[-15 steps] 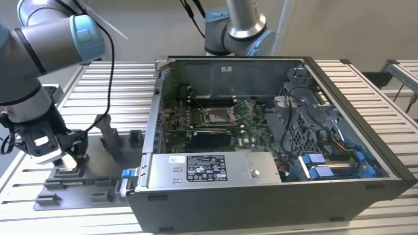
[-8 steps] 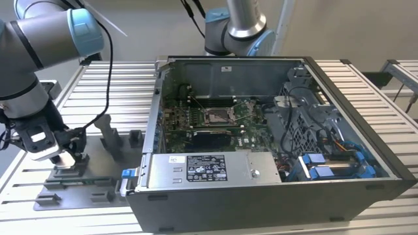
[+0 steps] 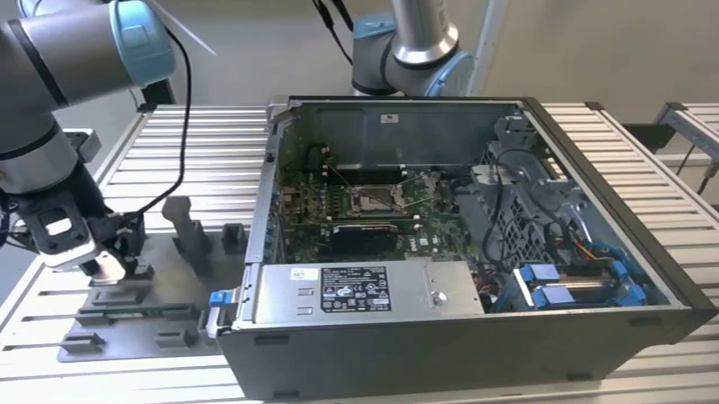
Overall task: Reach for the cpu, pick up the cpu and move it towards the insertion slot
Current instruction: 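Pick up the cpu and move it towards the insertion slot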
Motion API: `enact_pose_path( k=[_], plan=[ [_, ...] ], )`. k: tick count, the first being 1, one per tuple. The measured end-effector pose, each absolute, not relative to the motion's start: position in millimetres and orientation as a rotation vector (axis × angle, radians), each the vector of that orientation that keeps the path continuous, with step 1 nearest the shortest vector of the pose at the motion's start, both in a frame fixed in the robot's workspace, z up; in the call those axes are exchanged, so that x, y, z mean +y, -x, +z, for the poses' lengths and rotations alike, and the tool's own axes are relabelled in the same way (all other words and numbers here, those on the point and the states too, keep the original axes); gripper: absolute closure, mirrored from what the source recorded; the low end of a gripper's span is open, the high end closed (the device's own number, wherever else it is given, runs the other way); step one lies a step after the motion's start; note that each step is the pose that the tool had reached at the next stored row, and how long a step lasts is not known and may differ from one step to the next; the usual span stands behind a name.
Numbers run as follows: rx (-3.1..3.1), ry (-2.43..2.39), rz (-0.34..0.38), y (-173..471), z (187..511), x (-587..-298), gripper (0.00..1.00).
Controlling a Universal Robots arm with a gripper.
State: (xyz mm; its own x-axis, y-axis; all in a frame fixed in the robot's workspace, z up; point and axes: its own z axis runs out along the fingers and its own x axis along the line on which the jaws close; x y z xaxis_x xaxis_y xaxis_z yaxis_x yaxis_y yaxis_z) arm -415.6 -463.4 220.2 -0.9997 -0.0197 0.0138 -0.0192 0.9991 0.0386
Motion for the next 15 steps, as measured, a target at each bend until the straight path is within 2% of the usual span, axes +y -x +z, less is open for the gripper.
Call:
enact_pose_path(
  k=[15],
  plan=[
    [-3.127, -0.03, -0.06, 416, 240, -463, 1.0]
  ],
)
